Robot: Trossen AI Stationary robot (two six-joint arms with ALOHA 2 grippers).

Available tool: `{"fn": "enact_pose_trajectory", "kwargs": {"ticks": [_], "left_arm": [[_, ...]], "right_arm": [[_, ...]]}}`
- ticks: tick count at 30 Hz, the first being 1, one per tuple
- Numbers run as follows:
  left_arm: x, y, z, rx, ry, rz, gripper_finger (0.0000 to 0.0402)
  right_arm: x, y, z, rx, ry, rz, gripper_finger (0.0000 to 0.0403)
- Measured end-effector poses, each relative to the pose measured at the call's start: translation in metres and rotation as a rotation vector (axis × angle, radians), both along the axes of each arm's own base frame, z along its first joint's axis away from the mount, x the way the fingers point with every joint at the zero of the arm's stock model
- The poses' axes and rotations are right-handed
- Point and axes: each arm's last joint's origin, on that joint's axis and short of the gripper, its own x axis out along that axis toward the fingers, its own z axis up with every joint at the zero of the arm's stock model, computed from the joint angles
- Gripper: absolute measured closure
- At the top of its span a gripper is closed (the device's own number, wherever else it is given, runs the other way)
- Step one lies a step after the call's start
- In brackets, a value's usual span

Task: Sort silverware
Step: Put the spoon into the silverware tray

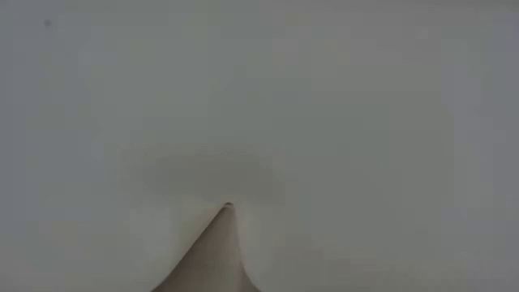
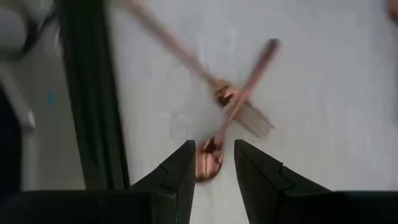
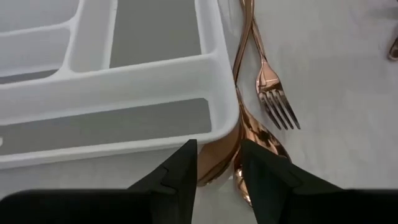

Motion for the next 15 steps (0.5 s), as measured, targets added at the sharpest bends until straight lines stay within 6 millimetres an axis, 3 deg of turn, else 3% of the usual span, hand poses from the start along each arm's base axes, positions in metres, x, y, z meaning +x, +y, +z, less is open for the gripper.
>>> {"fn": "enact_pose_trajectory", "kwargs": {"ticks": [2,6,15], "left_arm": [[0.011,-0.005,-0.002,0.000,-0.002,-0.119,0.0290],[0.023,-0.007,-0.018,0.038,0.068,-0.200,0.0290],[0.020,0.006,-0.062,-0.024,0.230,-0.210,0.0290]], "right_arm": [[0.000,0.000,0.000,0.012,0.002,-0.011,0.0289],[-0.001,0.000,-0.001,0.025,0.015,-0.018,0.0289],[-0.001,0.000,-0.001,-0.001,0.017,0.004,0.0289]]}}
